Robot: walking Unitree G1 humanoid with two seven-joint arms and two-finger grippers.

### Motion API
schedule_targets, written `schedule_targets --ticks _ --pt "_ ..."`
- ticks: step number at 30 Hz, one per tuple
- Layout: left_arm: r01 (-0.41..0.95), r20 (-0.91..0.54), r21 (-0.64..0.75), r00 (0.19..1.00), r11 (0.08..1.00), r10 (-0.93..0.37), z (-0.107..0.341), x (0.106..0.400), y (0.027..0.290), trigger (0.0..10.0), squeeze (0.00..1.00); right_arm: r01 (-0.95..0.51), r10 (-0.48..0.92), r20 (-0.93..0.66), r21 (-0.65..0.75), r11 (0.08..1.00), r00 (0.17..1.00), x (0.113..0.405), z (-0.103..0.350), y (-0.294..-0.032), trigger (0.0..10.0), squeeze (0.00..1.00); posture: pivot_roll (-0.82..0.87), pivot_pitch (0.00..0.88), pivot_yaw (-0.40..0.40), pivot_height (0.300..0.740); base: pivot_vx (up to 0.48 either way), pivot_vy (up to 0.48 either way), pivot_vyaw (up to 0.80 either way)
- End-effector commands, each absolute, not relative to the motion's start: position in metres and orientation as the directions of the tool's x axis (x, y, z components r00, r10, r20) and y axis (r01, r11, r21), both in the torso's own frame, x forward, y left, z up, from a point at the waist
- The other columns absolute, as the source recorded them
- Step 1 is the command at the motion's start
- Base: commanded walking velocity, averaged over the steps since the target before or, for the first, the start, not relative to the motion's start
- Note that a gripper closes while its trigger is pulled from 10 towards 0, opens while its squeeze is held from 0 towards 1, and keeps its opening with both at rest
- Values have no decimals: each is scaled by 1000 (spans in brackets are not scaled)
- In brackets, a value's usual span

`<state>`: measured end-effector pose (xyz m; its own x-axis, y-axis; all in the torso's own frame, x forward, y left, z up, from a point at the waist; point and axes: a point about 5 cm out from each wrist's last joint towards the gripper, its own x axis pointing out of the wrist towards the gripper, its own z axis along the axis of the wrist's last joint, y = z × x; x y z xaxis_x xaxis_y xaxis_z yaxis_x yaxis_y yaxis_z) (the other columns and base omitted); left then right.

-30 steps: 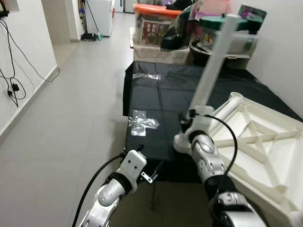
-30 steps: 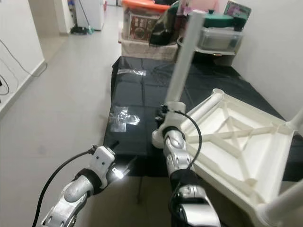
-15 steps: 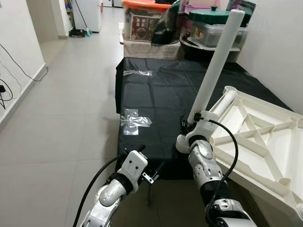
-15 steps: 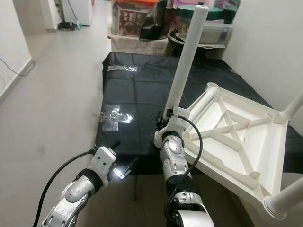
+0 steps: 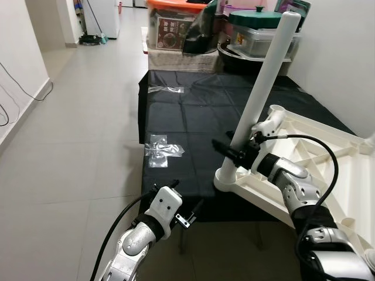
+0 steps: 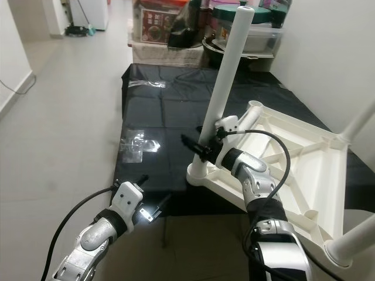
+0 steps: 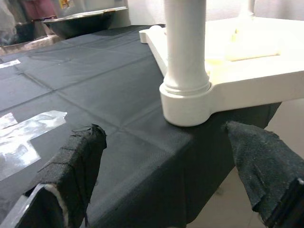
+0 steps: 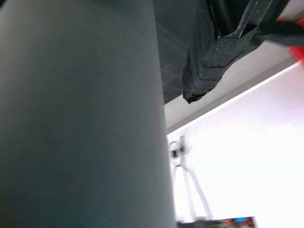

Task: Building children table

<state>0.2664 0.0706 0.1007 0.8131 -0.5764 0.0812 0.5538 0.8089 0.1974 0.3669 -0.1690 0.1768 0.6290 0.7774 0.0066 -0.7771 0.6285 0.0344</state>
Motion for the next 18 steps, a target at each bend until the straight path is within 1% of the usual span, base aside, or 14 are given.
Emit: schedule_targets --ticks 1,2,3,5,6,8,9,10,11,12,15,16,17,18 --pt "556 90 201 809 807 -580 101 266 69 10000 0 -834 836 -33 55 548 547 365 168 -152 10000 0 156 0 -125 740 0 0 0" --pt "556 90 201 809 807 -580 101 266 69 10000 0 -834 836 -33 55 548 547 365 168 -152 10000 0 156 0 -125 740 0 0 0" --pt "555 91 202 810 807 -580 101 266 69 10000 0 -853 855 -39 63 518 517 365 166 -149 10000 0 169 0 -129 740 0 0 0" --pt "555 91 202 810 807 -580 101 266 69 10000 0 -853 855 -39 63 518 517 365 166 -149 10000 0 169 0 -129 740 0 0 0" --pt "555 91 203 810 807 -580 101 266 69 10000 0 -870 874 -47 81 486 484 364 164 -145 10000 0 169 0 -129 740 0 0 0" --pt "555 91 203 810 807 -580 101 266 69 10000 0 -870 874 -47 81 486 484 364 164 -145 10000 0 169 0 -129 740 0 0 0" --pt "556 92 206 809 805 -581 101 265 69 10000 0 -892 898 -57 103 440 436 361 159 -139 0 0 181 0 -136 740 0 0 0" --pt "556 92 206 809 805 -581 101 265 69 10000 0 -892 898 -57 103 440 436 361 159 -139 0 0 181 0 -136 740 0 0 0" --pt "557 91 208 808 804 -582 101 265 69 10000 0 -901 908 -65 116 418 413 358 154 -135 0 0 179 0 -131 740 0 0 0" --pt "558 90 209 807 803 -584 100 264 69 10000 0 -889 896 -66 110 444 439 358 150 -134 0 0 179 0 -129 740 0 0 0" --pt "558 90 209 807 803 -584 100 264 69 10000 0 -889 896 -66 110 444 439 358 150 -134 0 0 179 0 -129 740 0 0 0" --pt "559 89 209 806 802 -585 100 264 69 10000 0 -846 851 -64 93 526 522 362 148 -136 0 0 179 0 -129 740 0 0 0" --pt "559 89 209 806 802 -585 100 264 69 10000 0 -846 851 -64 93 526 522 362 148 -136 0 0 179 0 -129 740 0 0 0" --pt "560 87 207 806 802 -585 99 264 70 10000 0 -721 725 -55 76 689 687 371 148 -142 0 0 173 0 -128 740 0 0 0"
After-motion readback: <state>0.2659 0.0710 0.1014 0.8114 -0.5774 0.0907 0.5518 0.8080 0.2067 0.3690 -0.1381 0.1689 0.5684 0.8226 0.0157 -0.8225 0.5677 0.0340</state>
